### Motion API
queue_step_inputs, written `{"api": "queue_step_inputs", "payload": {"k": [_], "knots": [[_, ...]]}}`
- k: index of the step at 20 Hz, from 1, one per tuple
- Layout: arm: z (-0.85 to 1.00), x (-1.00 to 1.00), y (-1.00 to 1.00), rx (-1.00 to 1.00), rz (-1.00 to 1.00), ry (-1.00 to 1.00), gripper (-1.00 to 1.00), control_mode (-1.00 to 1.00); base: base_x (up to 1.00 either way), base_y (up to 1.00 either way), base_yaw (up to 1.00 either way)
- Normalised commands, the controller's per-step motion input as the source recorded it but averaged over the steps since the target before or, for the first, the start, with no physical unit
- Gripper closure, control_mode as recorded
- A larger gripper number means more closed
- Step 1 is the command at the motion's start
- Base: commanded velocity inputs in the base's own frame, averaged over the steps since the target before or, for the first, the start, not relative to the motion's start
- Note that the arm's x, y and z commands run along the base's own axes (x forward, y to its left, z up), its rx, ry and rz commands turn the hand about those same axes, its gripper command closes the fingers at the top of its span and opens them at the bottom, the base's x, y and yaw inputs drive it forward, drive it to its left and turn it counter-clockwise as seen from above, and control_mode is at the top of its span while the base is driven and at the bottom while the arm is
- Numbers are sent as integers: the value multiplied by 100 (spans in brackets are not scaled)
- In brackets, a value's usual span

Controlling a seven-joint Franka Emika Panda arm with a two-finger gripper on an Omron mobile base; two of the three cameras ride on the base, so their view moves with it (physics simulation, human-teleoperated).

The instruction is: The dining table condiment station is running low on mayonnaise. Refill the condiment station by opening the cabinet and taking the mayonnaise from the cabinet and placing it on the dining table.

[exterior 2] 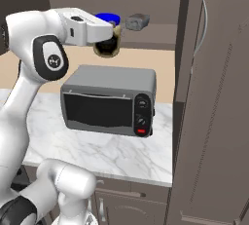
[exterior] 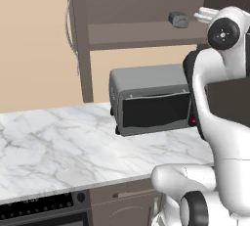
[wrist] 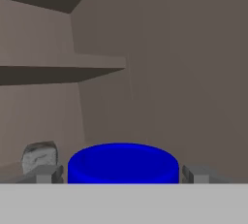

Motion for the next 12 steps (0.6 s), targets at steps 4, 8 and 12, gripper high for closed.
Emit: {"api": "queue_step_inputs", "payload": {"k": [4, 8, 12], "knots": [[-33, -66, 15, -1, 3, 0, 100, -100, 0, 0, 0], [-1, -72, 0, 0, 34, 0, 100, -100, 0, 0, 0], [9, -82, 11, 0, 36, 7, 100, -100, 0, 0, 0]]}}
